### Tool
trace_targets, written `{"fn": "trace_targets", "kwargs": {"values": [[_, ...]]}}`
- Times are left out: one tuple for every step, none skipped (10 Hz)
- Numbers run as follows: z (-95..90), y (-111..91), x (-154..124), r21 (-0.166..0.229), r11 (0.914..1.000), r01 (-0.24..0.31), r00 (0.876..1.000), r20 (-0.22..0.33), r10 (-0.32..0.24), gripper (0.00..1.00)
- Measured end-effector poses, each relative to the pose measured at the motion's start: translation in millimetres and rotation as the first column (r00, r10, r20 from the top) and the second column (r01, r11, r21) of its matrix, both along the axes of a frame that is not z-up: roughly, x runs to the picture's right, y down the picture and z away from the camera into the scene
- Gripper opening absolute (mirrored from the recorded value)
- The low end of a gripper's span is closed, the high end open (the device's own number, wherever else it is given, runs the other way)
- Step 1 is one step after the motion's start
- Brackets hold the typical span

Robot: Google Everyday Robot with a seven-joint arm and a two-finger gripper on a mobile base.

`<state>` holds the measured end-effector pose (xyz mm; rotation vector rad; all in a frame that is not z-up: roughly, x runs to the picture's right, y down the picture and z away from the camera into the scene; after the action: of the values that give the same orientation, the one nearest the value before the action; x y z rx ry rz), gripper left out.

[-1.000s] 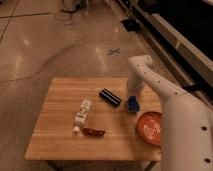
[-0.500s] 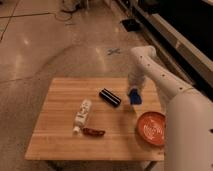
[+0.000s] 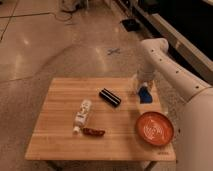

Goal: Place the white sponge in the ceramic bowl

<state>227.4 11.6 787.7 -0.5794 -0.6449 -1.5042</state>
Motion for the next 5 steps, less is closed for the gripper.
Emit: {"fn": "trace_targets", "kwargs": {"values": [[-14.7, 15.3, 10.4, -0.019, 0.9996, -0.02, 1.0, -0.008, 0.019, 0.0], [-22.9, 26.6, 12.9, -0.032, 0.9989, -0.035, 0.999, -0.006, 0.035, 0.01], [-32.1, 41.7, 12.9, -0.043, 0.9974, -0.057, 0.998, 0.0, 0.057, 0.07], [-38.3, 53.3, 11.1, -0.051, 0.9964, -0.068, 0.998, 0.008, 0.068, 0.14], [-45.0, 70.1, 7.8, -0.052, 0.9956, -0.078, 0.997, 0.022, 0.08, 0.28]]}}
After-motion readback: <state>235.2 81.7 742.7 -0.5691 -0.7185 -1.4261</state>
